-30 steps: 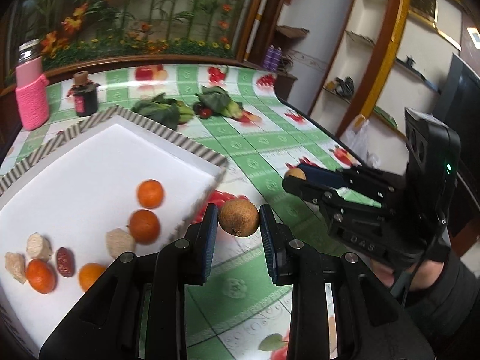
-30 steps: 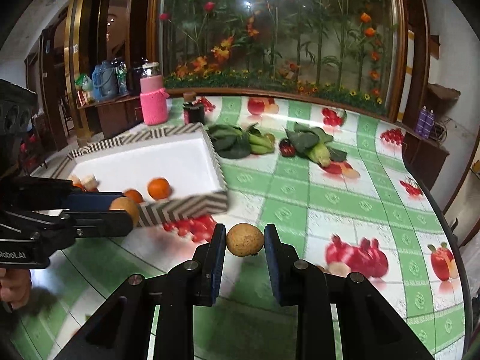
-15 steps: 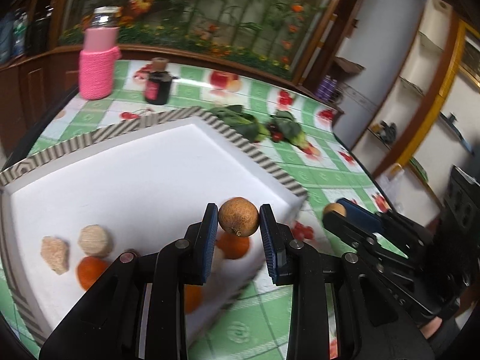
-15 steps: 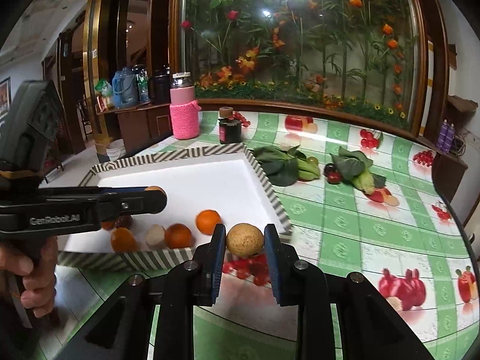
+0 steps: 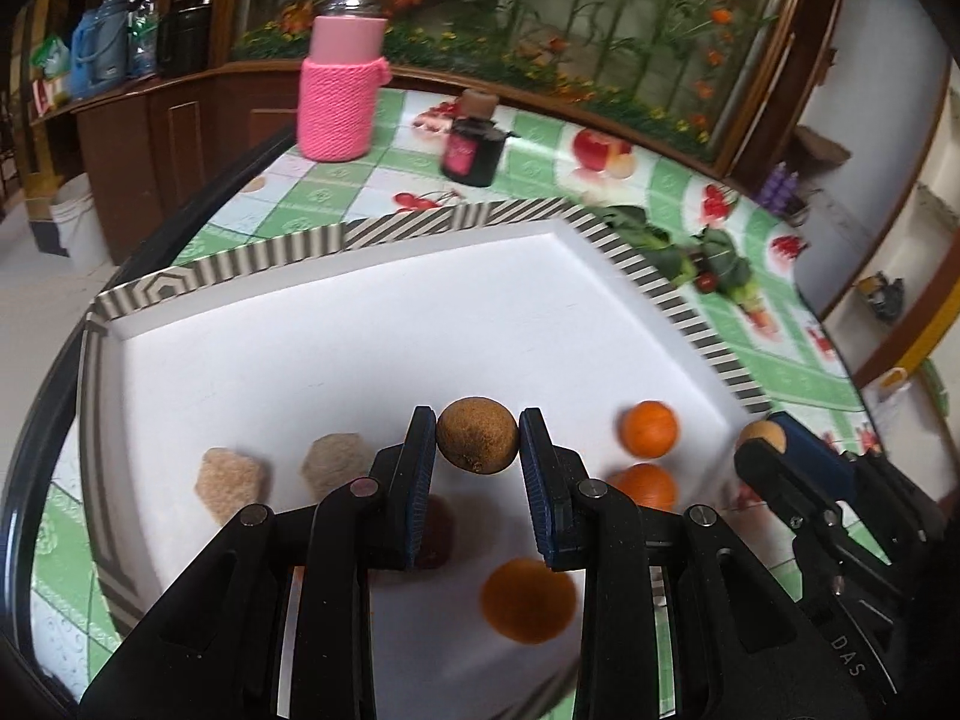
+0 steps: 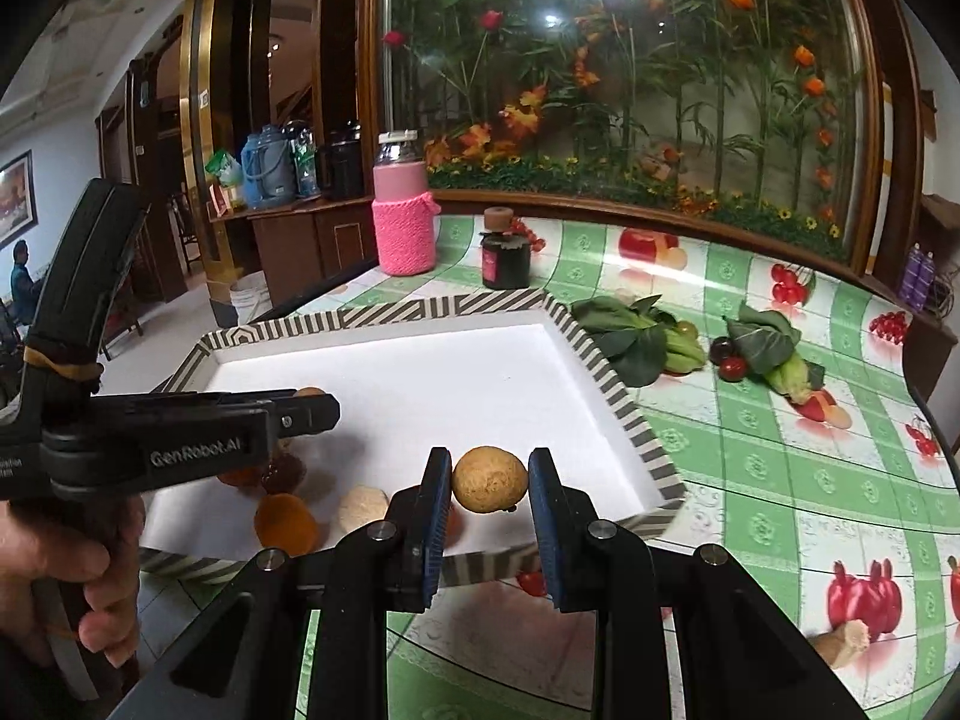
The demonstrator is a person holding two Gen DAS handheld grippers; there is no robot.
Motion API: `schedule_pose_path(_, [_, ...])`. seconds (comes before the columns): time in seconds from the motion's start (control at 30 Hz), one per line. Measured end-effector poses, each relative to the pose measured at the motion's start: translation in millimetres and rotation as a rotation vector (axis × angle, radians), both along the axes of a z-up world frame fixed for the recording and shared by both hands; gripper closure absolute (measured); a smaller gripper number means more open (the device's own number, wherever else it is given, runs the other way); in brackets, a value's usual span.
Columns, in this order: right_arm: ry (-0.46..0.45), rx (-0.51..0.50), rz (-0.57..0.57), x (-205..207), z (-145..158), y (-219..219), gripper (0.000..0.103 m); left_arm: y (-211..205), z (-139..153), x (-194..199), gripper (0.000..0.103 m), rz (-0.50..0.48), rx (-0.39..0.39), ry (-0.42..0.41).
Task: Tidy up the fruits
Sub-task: 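Carry both brown fruits over the tray with both tools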
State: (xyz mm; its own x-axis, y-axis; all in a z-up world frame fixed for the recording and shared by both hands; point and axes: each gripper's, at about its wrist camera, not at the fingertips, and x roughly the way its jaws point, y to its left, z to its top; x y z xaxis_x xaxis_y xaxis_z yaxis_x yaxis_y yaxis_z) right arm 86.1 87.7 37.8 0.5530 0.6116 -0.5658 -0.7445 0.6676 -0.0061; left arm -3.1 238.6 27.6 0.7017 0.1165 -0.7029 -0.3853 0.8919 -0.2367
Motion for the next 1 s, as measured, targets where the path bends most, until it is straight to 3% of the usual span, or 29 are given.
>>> schedule_pose_path(0.27, [0.047,-0.002,-0.033,14.2,-11.4,11.4,0.078,-2.8,-7.9,4.7,0.076,0.006,0.033,0.047])
schedule_pose_path(1.0, [0.098,-0.046,-0.025,15.8,-23.4,12.2,0.078,-4.8,-9.4,3.6,0.076,0.022,0.069,0.061])
